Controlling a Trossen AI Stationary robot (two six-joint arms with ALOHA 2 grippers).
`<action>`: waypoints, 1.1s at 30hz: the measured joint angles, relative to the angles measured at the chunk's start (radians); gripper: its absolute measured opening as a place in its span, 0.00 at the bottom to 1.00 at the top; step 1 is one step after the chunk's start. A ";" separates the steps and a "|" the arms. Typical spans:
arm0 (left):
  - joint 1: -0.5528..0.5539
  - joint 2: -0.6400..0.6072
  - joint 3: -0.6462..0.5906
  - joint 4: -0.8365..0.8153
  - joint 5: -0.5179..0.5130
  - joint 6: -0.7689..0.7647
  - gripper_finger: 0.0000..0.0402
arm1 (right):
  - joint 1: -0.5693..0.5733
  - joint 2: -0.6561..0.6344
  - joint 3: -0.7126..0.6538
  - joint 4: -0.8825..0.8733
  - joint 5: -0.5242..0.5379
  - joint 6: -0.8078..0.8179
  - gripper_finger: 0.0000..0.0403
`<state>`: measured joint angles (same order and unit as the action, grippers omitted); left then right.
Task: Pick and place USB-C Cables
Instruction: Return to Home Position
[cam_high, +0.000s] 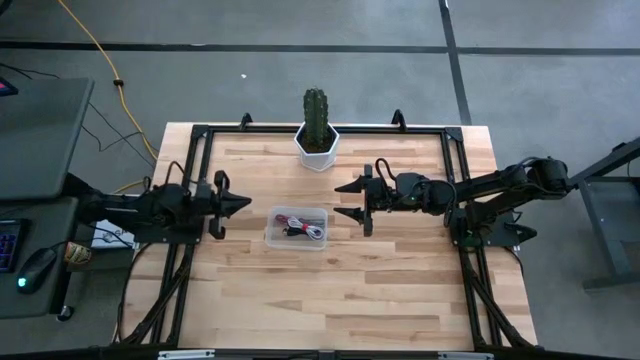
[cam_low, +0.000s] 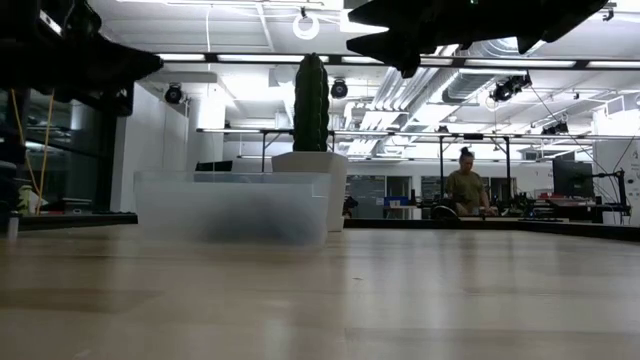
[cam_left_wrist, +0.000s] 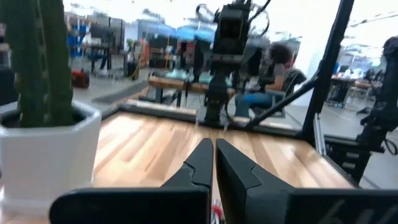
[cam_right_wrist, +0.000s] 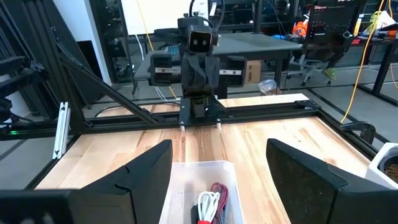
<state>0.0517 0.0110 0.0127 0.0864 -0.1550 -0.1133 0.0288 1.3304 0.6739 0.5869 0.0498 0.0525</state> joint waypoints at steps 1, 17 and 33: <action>0.000 0.000 0.000 -0.019 -0.003 -0.010 0.00 | 0.000 0.000 0.000 0.000 0.000 0.000 0.63; -0.002 0.001 0.000 -0.054 0.009 -0.015 0.00 | -0.003 0.000 0.000 -0.014 0.022 0.045 0.63; -0.002 0.002 0.000 -0.055 0.012 -0.014 0.00 | -0.003 -0.031 0.000 -0.016 0.024 0.040 0.11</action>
<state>0.0498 0.0128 0.0125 0.0319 -0.1432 -0.1276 0.0261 1.2996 0.6739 0.5711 0.0742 0.0925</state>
